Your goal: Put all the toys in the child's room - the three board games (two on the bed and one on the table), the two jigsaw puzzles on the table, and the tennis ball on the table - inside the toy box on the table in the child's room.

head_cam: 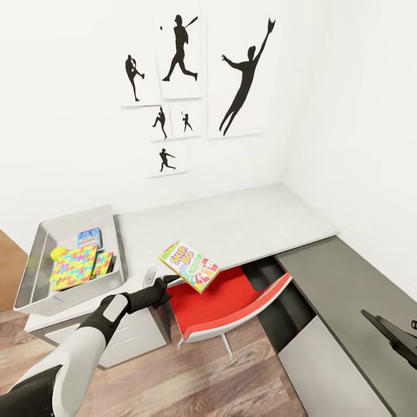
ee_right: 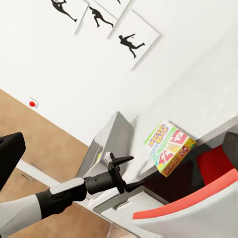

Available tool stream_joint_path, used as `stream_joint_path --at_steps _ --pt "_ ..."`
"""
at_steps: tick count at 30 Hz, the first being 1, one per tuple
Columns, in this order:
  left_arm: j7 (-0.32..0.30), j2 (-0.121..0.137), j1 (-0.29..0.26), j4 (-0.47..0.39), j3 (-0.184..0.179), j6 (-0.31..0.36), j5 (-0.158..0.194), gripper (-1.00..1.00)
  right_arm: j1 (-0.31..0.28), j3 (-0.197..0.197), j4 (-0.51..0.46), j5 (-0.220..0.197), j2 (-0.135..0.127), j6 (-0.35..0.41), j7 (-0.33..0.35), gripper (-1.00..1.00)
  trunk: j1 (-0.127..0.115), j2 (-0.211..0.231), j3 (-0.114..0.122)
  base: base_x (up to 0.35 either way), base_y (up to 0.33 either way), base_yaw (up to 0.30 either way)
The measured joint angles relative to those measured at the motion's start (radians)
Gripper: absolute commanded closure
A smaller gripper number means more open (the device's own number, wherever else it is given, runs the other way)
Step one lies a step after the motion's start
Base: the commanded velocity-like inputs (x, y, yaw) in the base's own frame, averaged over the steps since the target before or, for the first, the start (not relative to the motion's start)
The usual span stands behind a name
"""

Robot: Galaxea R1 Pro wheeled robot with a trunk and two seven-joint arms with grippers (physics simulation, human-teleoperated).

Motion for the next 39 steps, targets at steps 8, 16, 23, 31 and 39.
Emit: stream_joint_path --at_steps 8,16,23,31,39 --pt "0.0 0.001 0.0 0.0 0.0 0.0 0.0 -1.0 0.0 0.0 0.001 -0.001 0.0 0.0 0.001 -1.0 0.0 0.0 -0.006 0.0 0.0 0.0" --pt "0.0 0.001 0.0 0.0 0.0 0.0 0.0 -1.0 0.0 -0.001 0.001 -0.002 -0.001 0.001 0.001 -1.0 0.0 0.0 -0.007 0.0 0.0 0.0" --pt "0.0 0.001 0.0 0.0 -0.001 0.0 0.0 -1.0 0.0 -0.001 0.001 -0.004 -0.003 0.004 0.0 -1.0 0.0 0.0 -0.007 0.0 0.0 0.0" --pt "0.0 0.001 0.0 0.0 -0.001 0.0 0.0 -1.0 0.0 -0.001 0.001 -0.005 -0.002 0.004 0.0 -1.0 0.0 0.0 -0.007 0.0 0.0 0.0" --pt "0.0 0.0 0.0 0.0 -0.001 0.0 0.0 -1.0 0.0 -0.001 0.001 -0.006 -0.002 0.004 0.0 -1.0 0.0 0.0 -0.007 0.0 0.0 0.0"
